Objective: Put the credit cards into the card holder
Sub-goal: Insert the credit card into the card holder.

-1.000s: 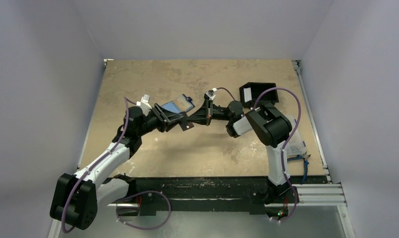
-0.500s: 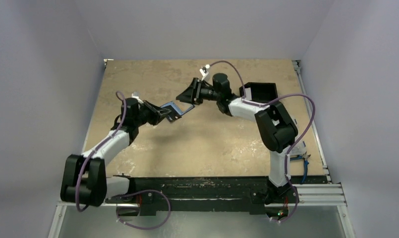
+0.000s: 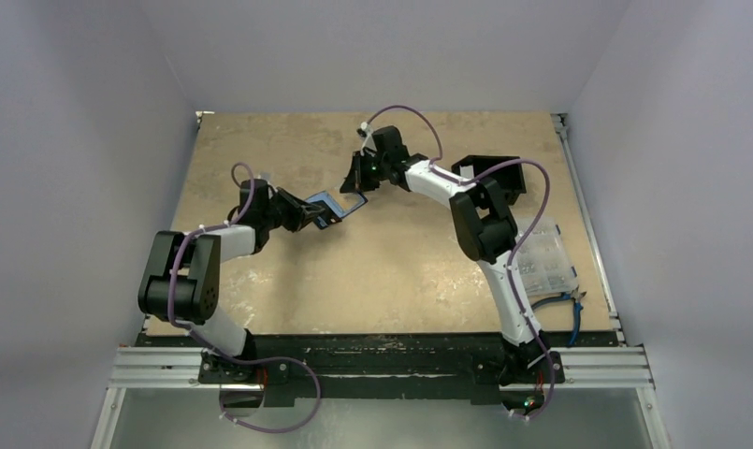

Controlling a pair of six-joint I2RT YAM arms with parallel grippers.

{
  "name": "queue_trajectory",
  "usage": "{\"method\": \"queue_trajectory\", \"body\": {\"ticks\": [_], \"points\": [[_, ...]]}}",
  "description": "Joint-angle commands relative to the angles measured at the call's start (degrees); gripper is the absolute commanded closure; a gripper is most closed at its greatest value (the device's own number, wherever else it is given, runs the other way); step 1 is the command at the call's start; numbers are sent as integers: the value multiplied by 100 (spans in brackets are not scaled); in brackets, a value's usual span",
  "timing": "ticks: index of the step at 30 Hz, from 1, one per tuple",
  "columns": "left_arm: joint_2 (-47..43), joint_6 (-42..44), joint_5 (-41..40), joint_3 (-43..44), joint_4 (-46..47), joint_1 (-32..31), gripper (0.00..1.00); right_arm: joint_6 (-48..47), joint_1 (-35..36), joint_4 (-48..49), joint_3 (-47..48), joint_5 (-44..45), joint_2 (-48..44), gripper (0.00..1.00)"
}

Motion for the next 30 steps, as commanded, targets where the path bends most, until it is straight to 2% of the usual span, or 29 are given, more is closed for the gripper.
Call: {"method": "queue_trajectory", "body": {"ticks": [1, 8, 17, 30], "points": [[217, 271, 146, 38, 897, 33, 100, -602, 42, -651, 650, 239, 136, 100], [567, 262, 273, -183, 1780, 34, 100, -780, 40, -809, 850, 410, 441, 100], [946, 382, 243, -101, 1941, 35, 100, -858, 34, -857, 847, 584, 541, 100], [1555, 126, 430, 45, 2600, 42, 100, -868, 34, -906, 945, 542, 650, 100]]}}
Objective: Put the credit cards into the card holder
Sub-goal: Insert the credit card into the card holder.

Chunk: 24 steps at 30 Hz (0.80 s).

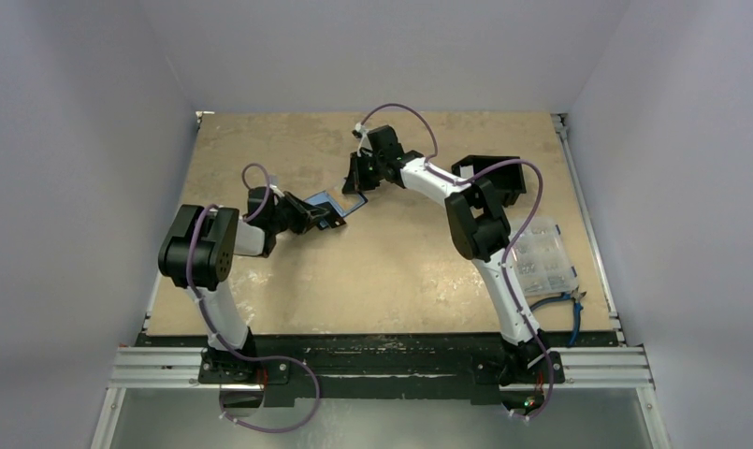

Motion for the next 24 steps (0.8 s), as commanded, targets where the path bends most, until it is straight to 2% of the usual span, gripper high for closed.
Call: {"method": "queue_trajectory", "body": {"ticks": [1, 6, 10, 15, 24], "points": [[124, -66, 181, 181, 640, 42, 100, -152, 7, -103, 176, 94, 127, 100], [-113, -38, 205, 108, 626, 51, 100, -179, 10, -125, 193, 84, 137, 100], [-382, 215, 119, 218, 166, 51, 100, -223, 7, -148, 184, 83, 128, 100], [52, -240, 368, 435, 591, 93, 100, -200, 10, -126, 185, 61, 163, 100], [475, -235, 548, 707, 445, 205, 100, -193, 8, -121, 183, 22, 161, 100]]}}
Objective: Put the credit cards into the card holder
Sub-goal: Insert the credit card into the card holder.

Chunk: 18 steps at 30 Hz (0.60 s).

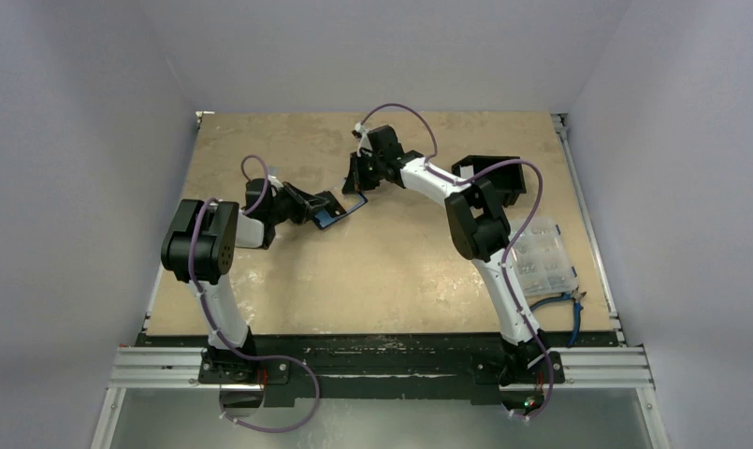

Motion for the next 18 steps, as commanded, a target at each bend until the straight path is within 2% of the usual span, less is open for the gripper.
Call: {"method": "queue_trajectory", "body": {"ticks": [1, 18], "points": [[231, -104, 262, 263, 226, 110, 100, -160, 6, -129, 178, 28, 159, 100], [604, -244, 381, 316, 445, 203, 100, -182, 10, -191, 194, 28, 205, 100]]}}
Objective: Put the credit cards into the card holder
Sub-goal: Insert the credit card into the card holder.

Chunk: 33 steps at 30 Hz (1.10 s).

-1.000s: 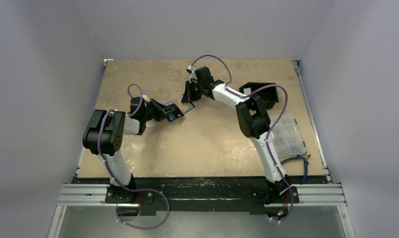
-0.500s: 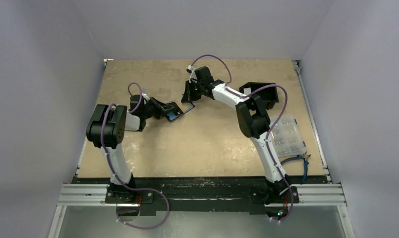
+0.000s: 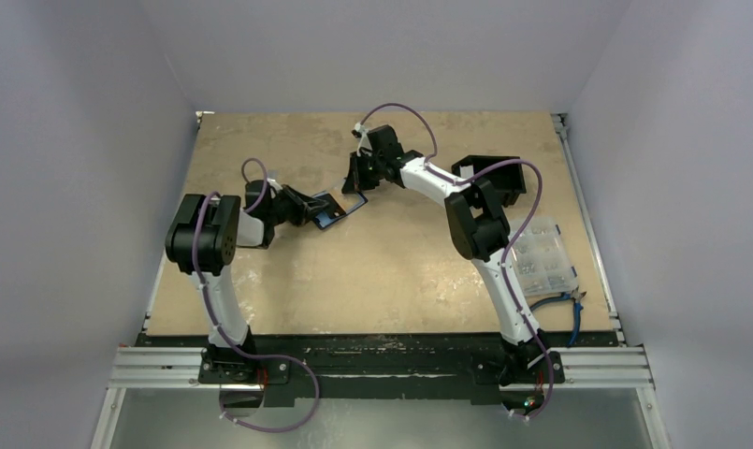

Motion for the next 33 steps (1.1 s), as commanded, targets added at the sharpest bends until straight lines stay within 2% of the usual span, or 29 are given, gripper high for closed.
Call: {"method": "queue_trajectory", "body": {"ticks": [1, 13, 21, 33], "points": [[172, -5, 111, 210, 361, 40, 100, -180, 12, -174, 150, 48, 174, 100], [363, 109, 240, 438, 117, 61, 100, -174, 10, -210, 246, 32, 201, 100], [302, 533, 47, 692, -417, 87, 100, -197, 13, -202, 214, 26, 225, 100], [438, 259, 31, 561, 47, -4, 100, -141, 9, -174, 220, 30, 268, 100]]}}
